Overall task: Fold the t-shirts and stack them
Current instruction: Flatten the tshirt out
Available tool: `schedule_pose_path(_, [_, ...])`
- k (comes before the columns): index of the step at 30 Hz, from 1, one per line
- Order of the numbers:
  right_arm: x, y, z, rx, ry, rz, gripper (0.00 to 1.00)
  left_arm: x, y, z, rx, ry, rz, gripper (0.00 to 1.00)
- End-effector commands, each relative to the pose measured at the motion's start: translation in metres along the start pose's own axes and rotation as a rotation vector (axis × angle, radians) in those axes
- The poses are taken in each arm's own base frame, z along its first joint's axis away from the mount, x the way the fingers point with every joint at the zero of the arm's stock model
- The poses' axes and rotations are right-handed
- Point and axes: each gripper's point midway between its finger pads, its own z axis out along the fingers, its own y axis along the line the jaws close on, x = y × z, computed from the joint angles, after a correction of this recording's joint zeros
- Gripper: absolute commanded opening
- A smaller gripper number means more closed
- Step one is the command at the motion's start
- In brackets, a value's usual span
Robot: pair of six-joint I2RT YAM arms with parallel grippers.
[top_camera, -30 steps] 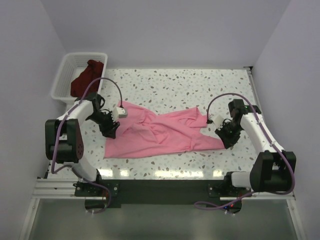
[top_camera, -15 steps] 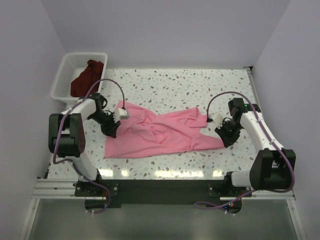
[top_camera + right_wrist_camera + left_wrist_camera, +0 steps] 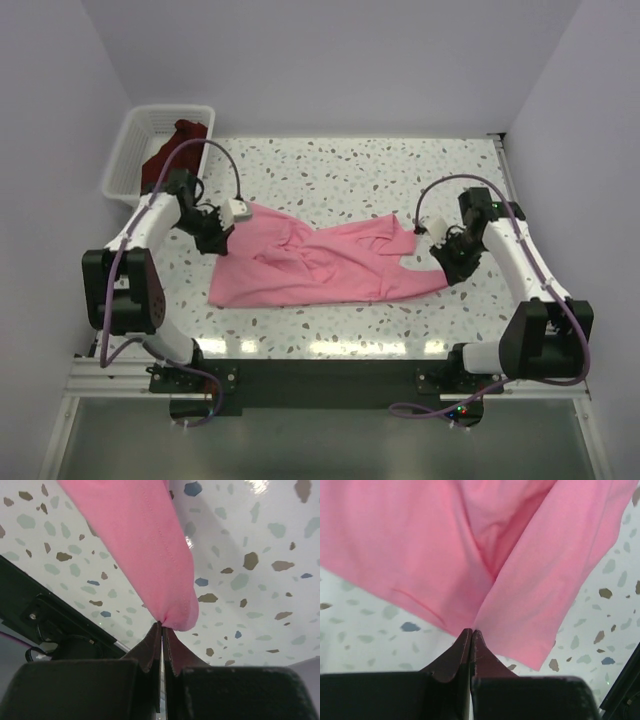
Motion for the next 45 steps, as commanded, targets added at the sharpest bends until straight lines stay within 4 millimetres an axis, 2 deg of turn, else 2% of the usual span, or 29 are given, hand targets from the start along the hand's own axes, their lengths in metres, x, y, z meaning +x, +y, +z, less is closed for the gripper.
schedule_pose_path(1, [-0.035, -0.019, -0.024, 0.096, -0.145, 0.028, 0.0, -0.038, 0.028, -0.046, -0.145, -0.142, -0.05, 0.0])
schedule_pose_path(4, [-0.062, -0.035, -0.051, 0.179, -0.249, 0.062, 0.0, -0.071, 0.056, -0.085, -0.256, -0.261, -0.088, 0.0])
schedule_pose_path(5, [-0.079, -0.046, -0.07, 0.234, -0.312, 0.06, 0.0, -0.087, 0.065, -0.104, -0.309, -0.301, -0.072, 0.0])
schedule_pose_path(7, [-0.097, -0.058, -0.089, 0.283, -0.375, 0.086, 0.0, -0.109, 0.083, -0.129, -0.408, -0.375, -0.083, 0.0])
schedule_pose_path(8, [-0.114, -0.071, -0.113, 0.346, -0.445, 0.1, 0.0, -0.122, 0.091, -0.149, -0.479, -0.411, -0.073, 0.0])
schedule_pose_path(10, [-0.131, -0.082, -0.138, 0.404, -0.514, 0.112, 0.0, -0.145, 0.104, -0.178, -0.583, -0.499, -0.075, 0.0])
schedule_pose_path(11, [-0.147, -0.093, -0.162, 0.456, -0.58, 0.11, 0.0, -0.158, 0.107, -0.197, -0.634, -0.54, -0.063, 0.0])
schedule_pose_path(13, [-0.161, -0.102, -0.187, 0.509, -0.643, 0.137, 0.0, -0.176, 0.116, -0.225, -0.717, -0.609, -0.06, 0.0])
schedule_pose_path(14, [-0.172, -0.109, -0.212, 0.558, -0.705, 0.135, 0.0, -0.187, 0.117, -0.243, -0.756, -0.642, -0.04, 0.0])
schedule_pose_path(16, [-0.183, -0.118, -0.24, 0.627, -0.771, 0.152, 0.0, -0.202, 0.121, -0.27, -0.828, -0.703, -0.032, 0.0])
schedule_pose_path(17, [-0.188, -0.12, -0.261, 0.667, -0.815, 0.153, 0.0, -0.212, 0.117, -0.286, -0.86, -0.735, -0.005, 0.0])
schedule_pose_path(20, [-0.197, -0.125, -0.3, 0.748, -0.908, 0.166, 0.0, -0.23, 0.11, -0.32, -0.935, -0.823, 0.036, 0.0])
schedule_pose_path(21, [-0.198, -0.126, -0.307, 0.765, -0.926, 0.173, 0.0, -0.232, 0.109, -0.327, -0.962, -0.837, 0.042, 0.0])
schedule_pose_path(24, [-0.195, -0.125, -0.338, 0.85, -0.991, 0.183, 0.0, -0.238, 0.102, -0.353, -1.044, -0.895, 0.05, 0.0])
schedule_pose_path(27, [-0.19, -0.122, -0.365, 0.929, -1.045, 0.184, 0.0, -0.242, 0.089, -0.37, -1.091, -0.927, 0.068, 0.0])
schedule_pose_path(28, [-0.187, -0.115, -0.38, 0.955, -1.08, 0.173, 0.0, -0.245, 0.076, -0.381, -1.109, -0.955, 0.085, 0.0])
schedule_pose_path(30, [-0.176, -0.108, -0.402, 1.019, -1.11, 0.178, 0.0, -0.246, 0.063, -0.387, -1.113, -0.978, 0.092, 0.0])
schedule_pose_path(31, [-0.168, -0.097, -0.418, 1.051, -1.144, 0.172, 0.0, -0.248, 0.054, -0.394, -1.126, -1.002, 0.108, 0.0])
schedule_pose_path(34, [-0.151, -0.08, -0.45, 1.137, -1.202, 0.164, 0.0, -0.25, 0.019, -0.413, -1.163, -1.065, 0.15, 0.0])
schedule_pose_path(35, [-0.14, -0.067, -0.465, 1.171, -1.233, 0.163, 0.0, -0.251, 0.001, -0.423, -1.181, -1.09, 0.173, 0.0])
schedule_pose_path(37, [-0.123, -0.054, -0.484, 1.235, -1.257, 0.166, 0.0, -0.252, -0.019, -0.433, -1.191, -1.123, 0.192, 0.0])
schedule_pose_path(38, [-0.11, -0.038, -0.5, 1.277, -1.298, 0.16, 0.0, -0.254, -0.039, -0.444, -1.208, -1.145, 0.222, 0.0])
schedule_pose_path(40, [-0.093, -0.024, -0.516, 1.343, -1.315, 0.155, 0.0, -0.255, -0.059, -0.451, -1.215, -1.163, 0.251, 0.0])
schedule_pose_path(41, [-0.085, -0.015, -0.526, 1.372, -1.335, 0.149, 0.0, -0.256, -0.079, -0.463, -1.232, -1.185, 0.282, 0.0])
schedule_pose_path(42, [-0.07, 0.0, -0.538, 1.418, -1.353, 0.132, 0.0, -0.256, -0.086, -0.466, -1.239, -1.186, 0.288, 0.0])
schedule_pose_path(45, [-0.041, 0.029, -0.563, 1.532, -1.38, 0.107, 0.0, -0.253, -0.117, -0.481, -1.273, -1.205, 0.307, 0.0])
